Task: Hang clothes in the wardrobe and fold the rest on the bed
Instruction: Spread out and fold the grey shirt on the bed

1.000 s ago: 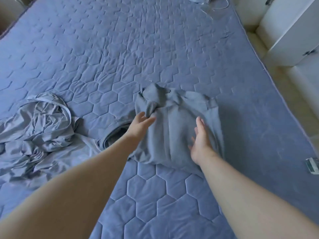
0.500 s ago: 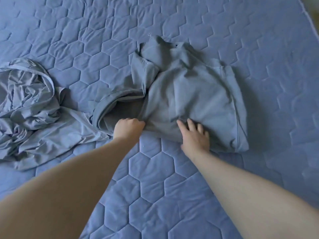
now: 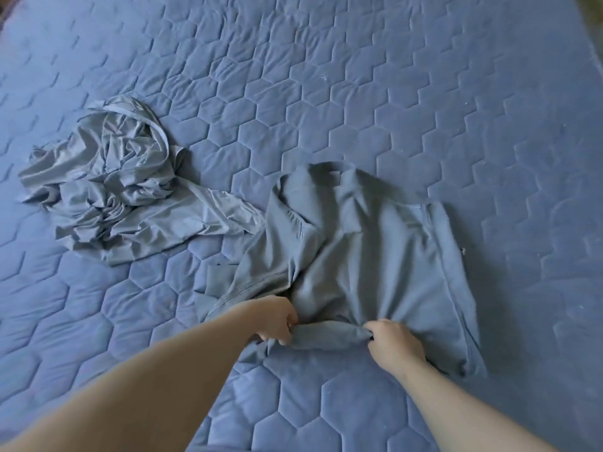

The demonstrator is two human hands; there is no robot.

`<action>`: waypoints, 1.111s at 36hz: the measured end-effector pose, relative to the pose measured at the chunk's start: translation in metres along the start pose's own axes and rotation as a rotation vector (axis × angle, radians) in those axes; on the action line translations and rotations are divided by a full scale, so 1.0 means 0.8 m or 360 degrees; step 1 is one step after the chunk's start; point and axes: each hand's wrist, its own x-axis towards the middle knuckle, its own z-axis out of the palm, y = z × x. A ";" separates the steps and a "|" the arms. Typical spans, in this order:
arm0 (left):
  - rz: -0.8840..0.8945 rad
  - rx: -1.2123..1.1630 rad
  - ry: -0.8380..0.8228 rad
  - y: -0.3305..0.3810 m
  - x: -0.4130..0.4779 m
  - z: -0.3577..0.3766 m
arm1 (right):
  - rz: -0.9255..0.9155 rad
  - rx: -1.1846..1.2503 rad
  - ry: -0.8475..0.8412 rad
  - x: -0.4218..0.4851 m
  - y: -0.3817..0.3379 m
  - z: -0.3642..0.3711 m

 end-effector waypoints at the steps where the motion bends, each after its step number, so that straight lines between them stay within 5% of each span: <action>1: -0.0027 -0.0086 -0.0078 0.000 -0.010 0.015 | 0.0016 -0.0026 -0.0076 -0.016 0.001 0.010; 4: -0.0073 -0.0287 -0.0200 -0.002 -0.028 0.052 | 0.0035 -0.0026 -0.0248 -0.049 0.005 0.034; 6: -0.0011 -0.0263 0.0033 -0.004 -0.034 0.061 | 0.0027 0.0023 -0.0302 -0.057 0.005 0.039; 8: 0.0046 -0.0100 0.0568 -0.008 -0.036 0.065 | 0.0008 0.0055 -0.0327 -0.056 0.003 0.039; 11: 0.0127 0.0260 0.1722 -0.011 -0.034 0.069 | -0.0015 0.0222 -0.0338 -0.051 -0.001 0.039; 12: 0.0058 0.0305 0.1869 -0.011 -0.032 0.071 | -0.0029 0.0268 -0.0318 -0.050 -0.002 0.040; 16: -0.0292 0.0020 0.1234 -0.004 -0.027 0.063 | -0.0098 0.0423 -0.0243 -0.048 -0.008 0.047; 18: -0.0318 -0.0172 0.1160 -0.010 -0.018 0.050 | -0.0146 0.0455 -0.0233 -0.047 -0.012 0.052; 25: -0.0225 -0.0781 0.1555 -0.057 -0.044 -0.028 | -0.0179 0.0920 -0.0191 -0.038 -0.038 0.061; 31: -0.0565 -0.1558 0.1999 -0.129 -0.052 -0.061 | -0.0066 0.1090 -0.0122 -0.019 -0.066 0.061; 34: -0.0577 -0.1961 0.1660 -0.134 -0.039 -0.044 | -0.0028 0.1059 -0.0029 -0.011 -0.066 0.059; 40: -0.0834 -0.2142 0.0935 -0.136 -0.024 0.036 | 0.0058 0.1033 0.0041 0.005 -0.067 0.049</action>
